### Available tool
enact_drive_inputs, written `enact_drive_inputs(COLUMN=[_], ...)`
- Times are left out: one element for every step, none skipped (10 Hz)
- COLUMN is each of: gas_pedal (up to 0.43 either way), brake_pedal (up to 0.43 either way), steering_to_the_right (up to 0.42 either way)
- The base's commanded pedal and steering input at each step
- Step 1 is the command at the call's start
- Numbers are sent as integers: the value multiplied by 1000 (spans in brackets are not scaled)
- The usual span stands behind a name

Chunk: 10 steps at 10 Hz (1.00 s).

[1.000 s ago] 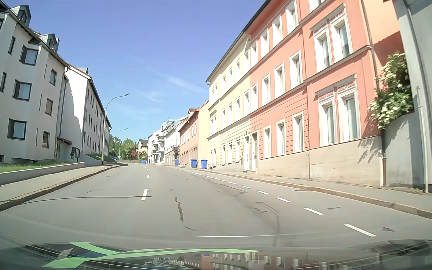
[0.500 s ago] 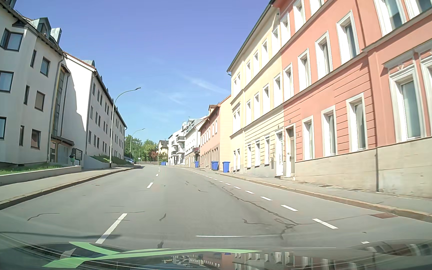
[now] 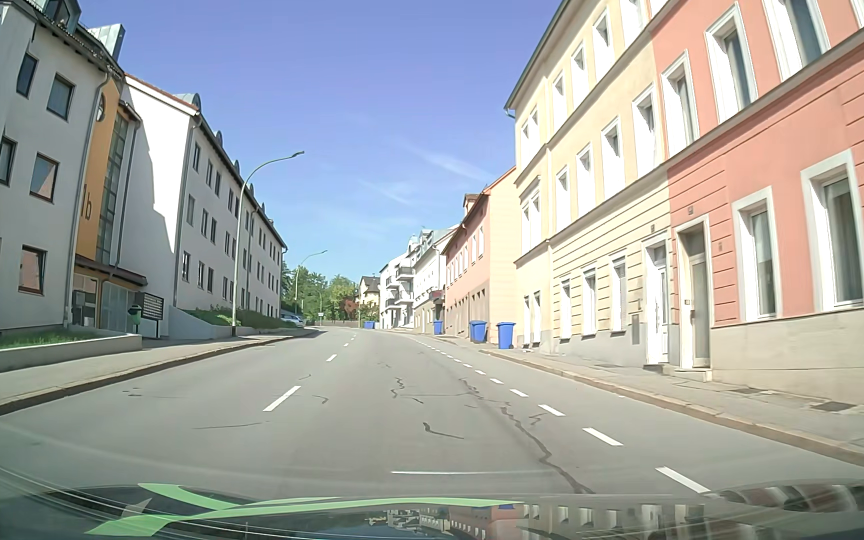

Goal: Follow the waypoints while adhering to traffic rules and regulations

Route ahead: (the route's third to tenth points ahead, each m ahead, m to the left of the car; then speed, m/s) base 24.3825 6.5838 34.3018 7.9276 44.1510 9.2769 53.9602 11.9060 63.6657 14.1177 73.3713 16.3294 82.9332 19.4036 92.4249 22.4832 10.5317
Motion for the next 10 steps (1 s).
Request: enact_drive_inputs(gas_pedal=[280, 280, 280, 280, 280, 280, 280, 280, 280, 280], brake_pedal=[0, 0, 0, 0, 0, 0, 0, 0, 0, 0], steering_to_the_right=[-78, -77, -73, -63, -48, -31, -16, -10, -10, -13])
